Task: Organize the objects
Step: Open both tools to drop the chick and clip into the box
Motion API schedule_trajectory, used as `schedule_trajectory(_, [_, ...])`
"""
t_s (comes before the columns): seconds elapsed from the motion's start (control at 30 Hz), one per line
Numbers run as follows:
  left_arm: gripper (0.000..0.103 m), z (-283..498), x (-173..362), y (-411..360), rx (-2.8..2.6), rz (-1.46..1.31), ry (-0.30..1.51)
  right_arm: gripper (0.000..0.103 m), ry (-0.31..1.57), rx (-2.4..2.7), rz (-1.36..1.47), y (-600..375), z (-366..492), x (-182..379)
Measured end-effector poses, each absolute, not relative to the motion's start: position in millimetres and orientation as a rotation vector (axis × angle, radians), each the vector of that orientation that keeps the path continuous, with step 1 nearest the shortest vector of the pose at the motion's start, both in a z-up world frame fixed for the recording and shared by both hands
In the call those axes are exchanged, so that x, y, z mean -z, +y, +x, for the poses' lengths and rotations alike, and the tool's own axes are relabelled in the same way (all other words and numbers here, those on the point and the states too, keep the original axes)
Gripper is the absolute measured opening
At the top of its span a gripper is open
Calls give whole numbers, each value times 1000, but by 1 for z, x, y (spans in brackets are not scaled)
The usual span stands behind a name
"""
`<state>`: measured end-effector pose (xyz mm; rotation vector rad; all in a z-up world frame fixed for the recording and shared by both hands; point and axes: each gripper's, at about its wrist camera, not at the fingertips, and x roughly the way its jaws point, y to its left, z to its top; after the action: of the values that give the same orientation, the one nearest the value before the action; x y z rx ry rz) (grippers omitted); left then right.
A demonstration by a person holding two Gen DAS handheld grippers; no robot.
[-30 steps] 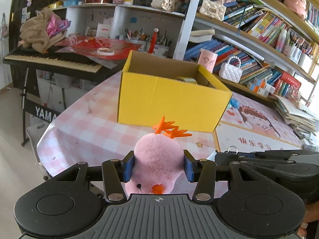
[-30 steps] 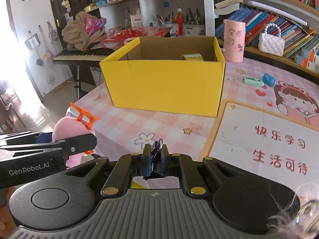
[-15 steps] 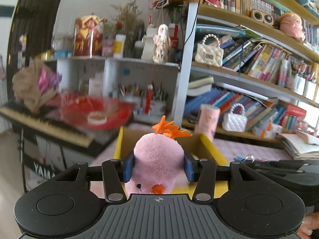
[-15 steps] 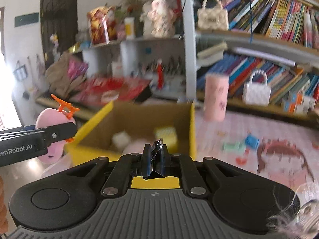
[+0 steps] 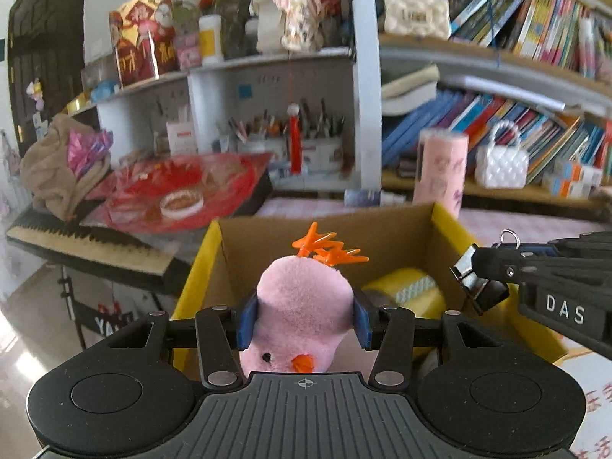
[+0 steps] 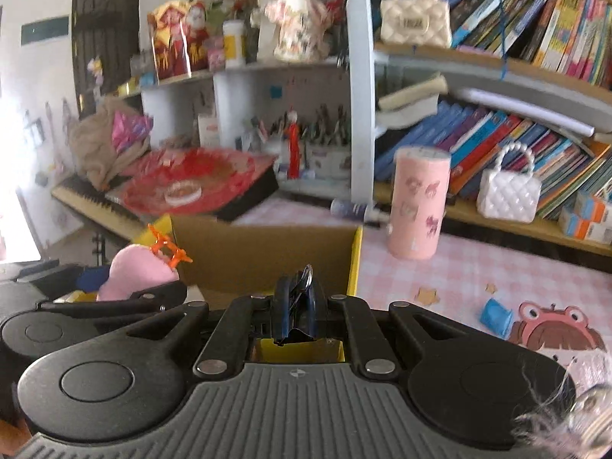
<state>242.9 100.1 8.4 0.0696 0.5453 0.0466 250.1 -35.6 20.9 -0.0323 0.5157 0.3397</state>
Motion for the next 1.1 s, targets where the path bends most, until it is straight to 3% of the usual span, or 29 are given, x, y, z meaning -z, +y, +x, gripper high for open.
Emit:
schedule_trajectory(0.17, [51,245,1,103,-61,59,581,7,537,-394,-94,-27,258,-8])
schedule_trajectory(0.37, [73,228,-14,107,-76,17,484,6,534,-436,-120,-20,261,-3])
schedule_trajectory(0.57, [73,214,-26,116,-108,-35,429,6,537,-473,-133,-11,264,-5])
schedule_trajectory(0.73, [74,206,-30,117,-124,-47,423,8,661,-495,-192,1,266,10])
schedule_trajectory(0.83, [80,198,-32,118,-135,-58,414,20,634,-490,-167,-3,256,5])
schedule_trajectory(0.9, [82,191,-34,119,-141,-72,405,33,600,-479,-156,-7,248,-1])
schedule_trajectory(1.1, [85,171,-39,122,-147,-108,389,43,516,-422,-99,-23,230,-22])
